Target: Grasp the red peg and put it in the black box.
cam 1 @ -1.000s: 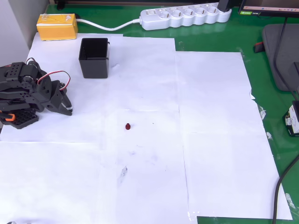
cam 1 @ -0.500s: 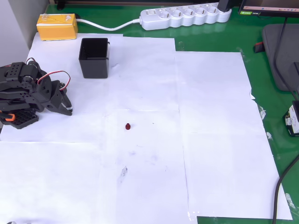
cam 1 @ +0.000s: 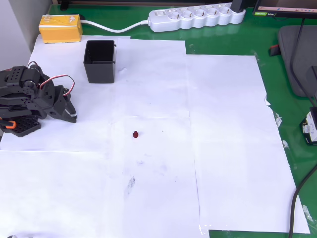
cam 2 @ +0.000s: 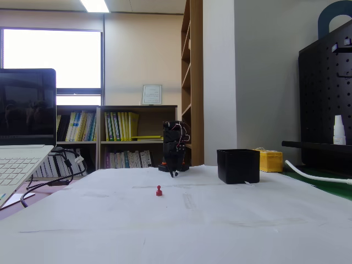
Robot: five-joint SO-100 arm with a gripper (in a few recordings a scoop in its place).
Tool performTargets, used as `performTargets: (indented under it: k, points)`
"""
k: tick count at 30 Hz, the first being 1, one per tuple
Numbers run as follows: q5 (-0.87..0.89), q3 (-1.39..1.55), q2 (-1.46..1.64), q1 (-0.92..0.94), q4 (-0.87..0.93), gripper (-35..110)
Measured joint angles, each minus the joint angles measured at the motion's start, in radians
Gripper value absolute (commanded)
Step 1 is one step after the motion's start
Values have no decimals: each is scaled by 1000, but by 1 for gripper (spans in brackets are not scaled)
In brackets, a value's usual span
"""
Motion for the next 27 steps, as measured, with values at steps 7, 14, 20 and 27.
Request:
performTargets:
  k: [7, 14, 20, 27]
  points:
    - [0, 0, 0, 0, 0, 0]
    - [23, 0, 0, -14, 0, 1]
    - [6, 0, 0, -9, 0, 0]
    - [-120, 0, 12, -44, -44, 0]
